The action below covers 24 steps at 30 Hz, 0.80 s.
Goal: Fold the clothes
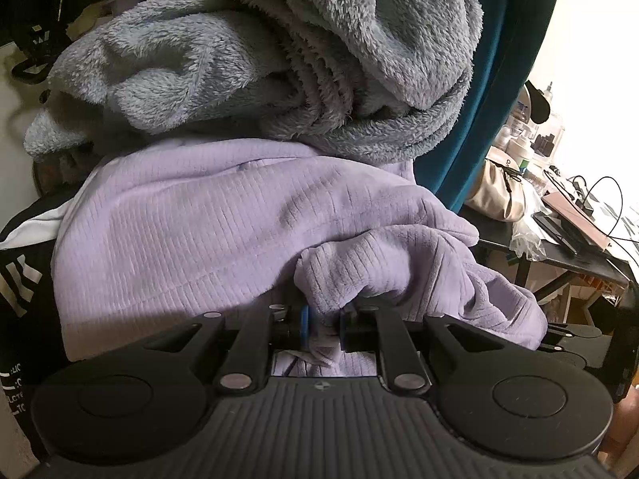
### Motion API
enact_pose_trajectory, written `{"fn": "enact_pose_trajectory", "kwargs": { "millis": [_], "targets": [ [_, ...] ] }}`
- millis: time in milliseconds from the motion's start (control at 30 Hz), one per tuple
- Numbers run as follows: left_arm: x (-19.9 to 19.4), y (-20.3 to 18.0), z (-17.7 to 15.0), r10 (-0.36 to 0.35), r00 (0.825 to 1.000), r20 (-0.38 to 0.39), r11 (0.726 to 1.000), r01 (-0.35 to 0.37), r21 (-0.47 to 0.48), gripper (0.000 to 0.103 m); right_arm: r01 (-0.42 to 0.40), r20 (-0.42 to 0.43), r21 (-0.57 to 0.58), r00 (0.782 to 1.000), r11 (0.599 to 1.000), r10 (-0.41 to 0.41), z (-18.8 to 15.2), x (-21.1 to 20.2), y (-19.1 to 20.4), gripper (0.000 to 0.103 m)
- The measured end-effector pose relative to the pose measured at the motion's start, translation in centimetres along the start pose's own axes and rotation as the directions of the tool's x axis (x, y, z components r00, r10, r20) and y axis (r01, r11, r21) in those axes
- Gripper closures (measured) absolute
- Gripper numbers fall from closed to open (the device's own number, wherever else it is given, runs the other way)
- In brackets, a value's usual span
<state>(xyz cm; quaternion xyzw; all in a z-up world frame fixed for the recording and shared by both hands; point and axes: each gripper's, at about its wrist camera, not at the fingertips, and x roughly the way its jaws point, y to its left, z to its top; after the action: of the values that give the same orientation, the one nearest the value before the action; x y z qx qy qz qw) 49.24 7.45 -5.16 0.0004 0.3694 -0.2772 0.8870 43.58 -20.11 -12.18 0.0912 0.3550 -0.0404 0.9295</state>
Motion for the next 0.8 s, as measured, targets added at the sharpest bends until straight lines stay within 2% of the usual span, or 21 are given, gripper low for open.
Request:
{"fn": "enact_pose_trajectory", "kwargs": {
  "millis": [400, 500, 600, 633, 667, 700, 733, 800],
  "targets": [
    [-0.3, 0.5, -0.4, -0.007, 1.000, -0.002, 1.000, 0.007, -0.013, 0.086, 0.014, -0.028, -0.022, 0.999, 1.000, -0.015, 0.6, 0.6, 0.6, 0.093],
    [-0.3, 0.5, -0.3, -0.003, 1.000, -0.004, 1.000, 0.003, -0.013, 0.086, 0.020, -0.033, -0.009, 0.999, 1.000, -0.021, 0.8, 0.4, 0.6, 0.089],
    [-0.1, 0.5, -0.1, 0.000, 1.000, -0.008, 1.000, -0.001, -0.016, 0.086, 0.030, -0.022, 0.022, 0.999, 0.999, -0.030, 1.0, -0.4, 0.3, 0.081],
    [-0.1, 0.5, -0.1, 0.000, 1.000, -0.008, 1.000, 0.000, -0.018, 0.086, 0.033, -0.016, 0.031, 0.999, 0.999, -0.032, 0.9, -0.9, 0.2, 0.073],
    [0.0, 0.4, -0.1, -0.001, 1.000, -0.007, 1.000, 0.001, -0.019, 0.086, 0.052, -0.006, 0.031, 0.999, 0.998, -0.052, 0.7, -1.5, 0.0, 0.048],
    [0.1, 0.4, -0.1, -0.003, 1.000, -0.006, 1.000, 0.002, -0.021, 0.086, 0.071, 0.004, 0.032, 0.997, 0.997, -0.071, 0.4, -2.1, -0.1, 0.037],
    [0.2, 0.5, -0.1, -0.004, 1.000, -0.005, 1.000, 0.004, -0.022, 0.086, 0.086, 0.013, 0.030, 0.996, 0.996, -0.087, 0.1, -2.7, -0.2, 0.031],
    [0.3, 0.5, -0.1, -0.007, 1.000, -0.004, 1.000, 0.007, -0.027, 0.085, 0.083, 0.018, 0.004, 0.996, 0.997, -0.083, -0.9, -4.0, -0.3, 0.031]
  ]
}}
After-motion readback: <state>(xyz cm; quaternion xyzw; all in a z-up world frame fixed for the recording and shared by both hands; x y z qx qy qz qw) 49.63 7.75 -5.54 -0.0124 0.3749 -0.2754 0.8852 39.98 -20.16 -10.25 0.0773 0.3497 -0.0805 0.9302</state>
